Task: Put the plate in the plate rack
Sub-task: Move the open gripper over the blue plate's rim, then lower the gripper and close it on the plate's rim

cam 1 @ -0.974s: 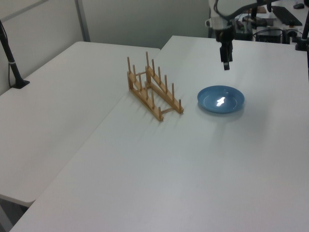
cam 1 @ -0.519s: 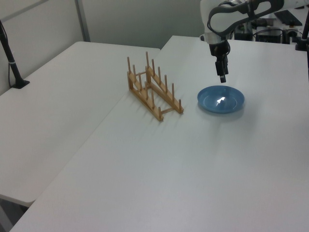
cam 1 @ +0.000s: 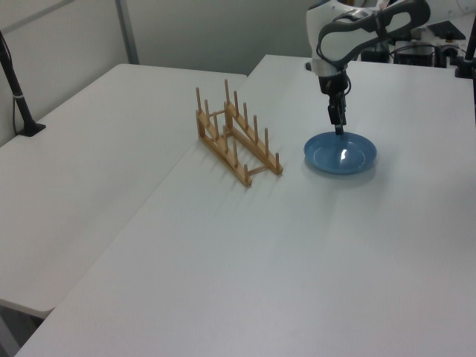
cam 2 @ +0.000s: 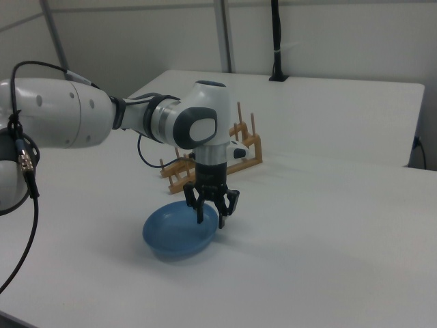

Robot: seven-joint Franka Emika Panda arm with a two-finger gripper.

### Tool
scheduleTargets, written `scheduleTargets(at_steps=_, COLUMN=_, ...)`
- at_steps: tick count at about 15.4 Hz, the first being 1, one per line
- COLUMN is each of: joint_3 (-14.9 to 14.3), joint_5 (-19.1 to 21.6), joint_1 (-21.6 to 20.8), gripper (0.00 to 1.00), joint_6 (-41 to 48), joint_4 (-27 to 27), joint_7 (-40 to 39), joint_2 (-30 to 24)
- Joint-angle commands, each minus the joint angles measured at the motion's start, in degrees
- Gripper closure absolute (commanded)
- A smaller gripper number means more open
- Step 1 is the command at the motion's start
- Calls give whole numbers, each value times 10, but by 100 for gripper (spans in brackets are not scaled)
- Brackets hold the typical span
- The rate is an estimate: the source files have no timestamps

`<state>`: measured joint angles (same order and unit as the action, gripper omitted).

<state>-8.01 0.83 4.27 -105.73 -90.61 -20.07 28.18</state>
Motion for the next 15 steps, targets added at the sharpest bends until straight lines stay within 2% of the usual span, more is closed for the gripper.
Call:
scheduleTargets(at_steps=1, joint_3=-2, joint_5=1, joint_1=-3, gripper=44, joint_6=-18, joint_4=2, joint_7=-15, joint_2=6)
scheduleTargets(at_steps=15, joint_3=-2, joint_5=1, joint_1=-4, gripper=52, joint_6=-38, joint_4=2, joint_7=-16, joint_2=21)
